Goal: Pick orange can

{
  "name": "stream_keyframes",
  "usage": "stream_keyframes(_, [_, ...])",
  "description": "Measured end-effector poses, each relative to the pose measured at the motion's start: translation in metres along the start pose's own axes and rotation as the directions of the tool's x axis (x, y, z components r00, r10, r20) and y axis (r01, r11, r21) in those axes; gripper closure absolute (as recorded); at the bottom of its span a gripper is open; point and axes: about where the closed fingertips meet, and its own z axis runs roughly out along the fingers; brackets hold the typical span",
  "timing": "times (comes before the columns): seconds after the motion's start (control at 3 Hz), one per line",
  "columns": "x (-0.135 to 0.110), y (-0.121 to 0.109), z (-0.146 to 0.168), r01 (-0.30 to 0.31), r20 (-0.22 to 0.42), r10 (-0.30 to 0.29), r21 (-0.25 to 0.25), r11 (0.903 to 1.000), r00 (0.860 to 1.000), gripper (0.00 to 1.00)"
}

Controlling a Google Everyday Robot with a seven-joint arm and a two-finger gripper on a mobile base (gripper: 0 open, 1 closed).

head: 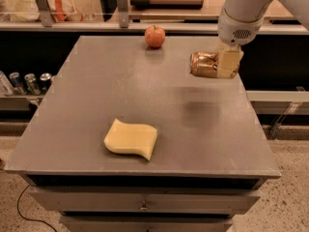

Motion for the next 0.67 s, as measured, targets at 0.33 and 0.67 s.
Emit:
stream_keyframes(0.33, [-0.005, -0.007, -0.023, 0.023, 0.001, -0.023, 0.034, 0.9991, 1.000, 1.00])
stream_keyframes(0.67, [-0.009, -0.010, -0.033, 0.038, 0.004, -0.038, 0.045, 0.9983, 0.999, 1.00])
